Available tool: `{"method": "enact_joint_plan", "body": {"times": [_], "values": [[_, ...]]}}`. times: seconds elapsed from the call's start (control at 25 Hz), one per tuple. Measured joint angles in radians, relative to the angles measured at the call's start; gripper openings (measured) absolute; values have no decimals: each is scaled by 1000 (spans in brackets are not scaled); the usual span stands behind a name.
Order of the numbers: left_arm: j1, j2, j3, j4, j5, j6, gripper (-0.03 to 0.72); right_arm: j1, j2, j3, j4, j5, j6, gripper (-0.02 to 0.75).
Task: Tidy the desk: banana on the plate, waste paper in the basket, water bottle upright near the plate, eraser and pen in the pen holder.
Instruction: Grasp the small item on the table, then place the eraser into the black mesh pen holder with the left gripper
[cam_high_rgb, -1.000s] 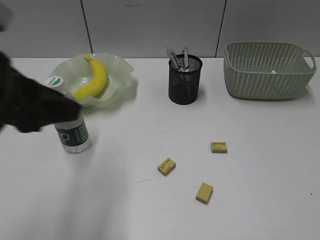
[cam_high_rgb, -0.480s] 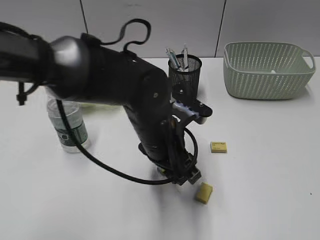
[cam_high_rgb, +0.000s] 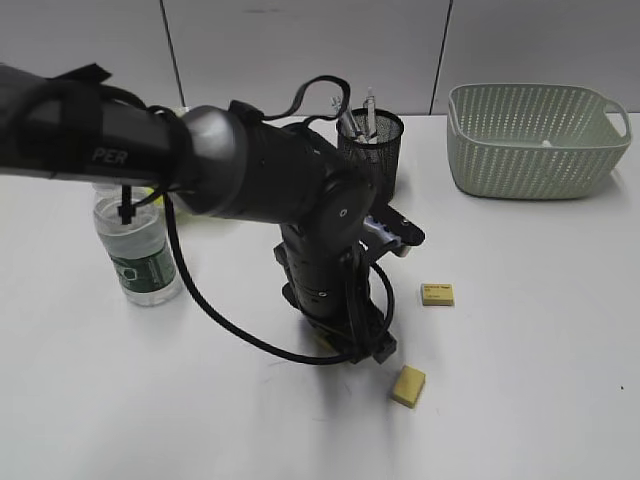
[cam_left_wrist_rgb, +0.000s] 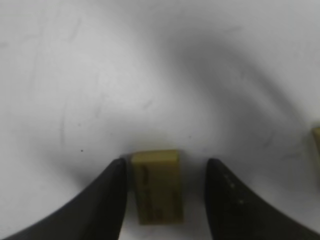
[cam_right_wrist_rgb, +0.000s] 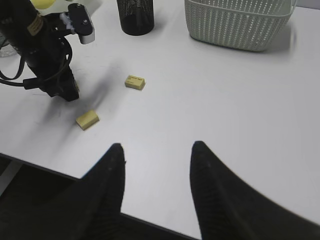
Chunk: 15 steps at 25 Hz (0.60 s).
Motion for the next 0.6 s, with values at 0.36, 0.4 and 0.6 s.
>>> {"method": "enact_joint_plan", "body": {"times": [0.36,0.4,0.6], "values": [[20,-70,0,11,-271,-1,188,0,0,0,0,0,0,348],[34,-98,0,11,-382,-1,188,0,0,0,0,0,0,348],[159,-134,-8,3,-952,-1,188,0,0,0,0,0,0,348]]}}
